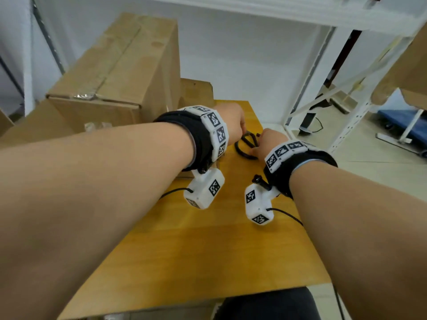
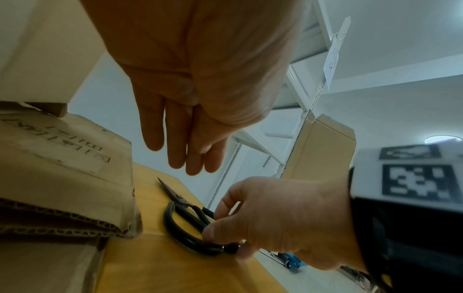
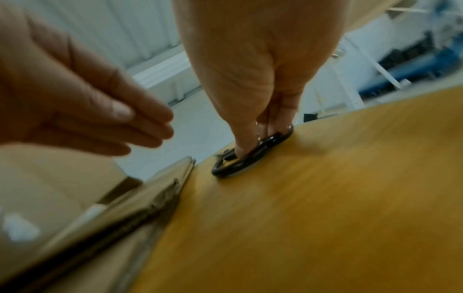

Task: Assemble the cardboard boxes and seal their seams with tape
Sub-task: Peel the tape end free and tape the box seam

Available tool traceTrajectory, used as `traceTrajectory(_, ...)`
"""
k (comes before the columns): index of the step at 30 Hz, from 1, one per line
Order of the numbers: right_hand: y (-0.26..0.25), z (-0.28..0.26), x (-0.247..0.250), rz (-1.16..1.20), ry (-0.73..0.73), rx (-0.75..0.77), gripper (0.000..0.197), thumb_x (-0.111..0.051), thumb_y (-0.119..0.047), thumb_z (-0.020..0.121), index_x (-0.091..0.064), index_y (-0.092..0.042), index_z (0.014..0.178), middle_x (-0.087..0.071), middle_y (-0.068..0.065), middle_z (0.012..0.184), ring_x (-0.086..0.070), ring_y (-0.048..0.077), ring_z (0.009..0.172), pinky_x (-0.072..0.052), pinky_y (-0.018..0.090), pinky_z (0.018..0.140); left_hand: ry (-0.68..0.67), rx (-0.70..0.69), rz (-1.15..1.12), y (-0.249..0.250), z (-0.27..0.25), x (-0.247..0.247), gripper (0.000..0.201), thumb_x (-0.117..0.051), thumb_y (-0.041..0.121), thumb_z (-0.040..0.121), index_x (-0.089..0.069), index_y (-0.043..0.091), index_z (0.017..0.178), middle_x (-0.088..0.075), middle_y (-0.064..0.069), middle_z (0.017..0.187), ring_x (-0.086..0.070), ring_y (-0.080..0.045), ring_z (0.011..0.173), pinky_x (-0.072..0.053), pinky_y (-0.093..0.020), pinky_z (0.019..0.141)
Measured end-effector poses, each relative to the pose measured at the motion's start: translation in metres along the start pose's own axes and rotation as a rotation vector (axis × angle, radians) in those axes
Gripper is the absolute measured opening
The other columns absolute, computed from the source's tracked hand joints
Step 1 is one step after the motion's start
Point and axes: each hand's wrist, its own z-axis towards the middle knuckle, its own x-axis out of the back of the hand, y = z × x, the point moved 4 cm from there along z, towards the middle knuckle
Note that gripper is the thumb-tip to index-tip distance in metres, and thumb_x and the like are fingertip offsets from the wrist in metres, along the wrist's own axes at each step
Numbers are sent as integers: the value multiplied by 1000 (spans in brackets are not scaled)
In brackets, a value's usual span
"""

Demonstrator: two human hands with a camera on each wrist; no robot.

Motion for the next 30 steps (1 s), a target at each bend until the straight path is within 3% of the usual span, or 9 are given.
traceTrajectory(8,16,-36,12,124,-216,-120,28,-71,-24,88,-46,-19,77,-43,1,80,-45,27,96,-45,41,92,-34,-34,-27,5,-28,10,35,-49,3,90,-73,20,108,-68,0,116,-64,-21,105,-53,-36,93)
traceTrajectory(10,16,-55,21,196,-315,-165,19,-70,-19,89,-52,-15,86,-52,6,94,-52,26,90,-49,37,86,-18,-55,-28,11,-44,20,34,-49,4,91,-73,20,107,-68,0,116,-64,-21,105,-52,-36,93)
traceTrajectory(12,10,-74,30,196,-315,-172,13,-65,-14,91,-53,-11,87,-55,6,92,-54,22,79,-50,30,72,23,-83,-59,17,-63,32,30,-51,7,90,-74,20,103,-70,1,109,-65,-19,101,-53,-35,91)
traceTrajectory(15,-13,-101,52,67,-101,-58,15,-63,-18,93,-59,-6,84,-64,12,87,-62,27,78,-48,30,64,29,-117,-147,24,-94,48,18,-58,14,89,-75,15,97,-74,3,91,-70,-13,88,-57,-30,81)
traceTrajectory(18,-40,-126,77,412,-4,100,23,-76,-23,86,-57,-11,88,-68,12,84,-69,28,75,-50,30,57,-31,-92,-253,22,-127,64,18,-60,21,90,-72,9,89,-75,-2,76,-73,-11,72,-57,-25,65)
traceTrajectory(23,-81,-162,98,514,-77,407,33,-85,-20,77,-64,-8,100,-72,10,91,-73,21,73,-60,42,80,-316,164,-278,-32,-172,68,30,-59,30,94,-70,5,82,-71,-7,69,-68,-20,60,-45,-22,52)
traceTrajectory(25,-95,-173,97,482,-184,446,41,-89,-34,66,-69,-15,96,-69,6,84,-67,17,67,-58,34,72,-413,286,-219,-65,-186,64,33,-59,36,93,-68,7,79,-67,-5,64,-61,-19,56,-40,-22,51)
traceTrajectory(28,-111,-186,87,426,-343,448,71,-91,-64,36,-69,-19,87,-52,7,72,-49,19,60,-43,32,60,-342,405,-152,-103,-196,69,37,-61,40,91,-60,13,65,-50,1,50,-42,-15,45,-28,-19,43)
traceTrajectory(30,-114,-185,76,407,-421,444,75,-89,-73,27,-68,-23,79,-48,3,66,-44,18,57,-38,29,57,-340,475,-278,-120,-202,70,42,-58,39,92,-50,15,58,-35,3,46,-28,-12,39,-22,-19,40)
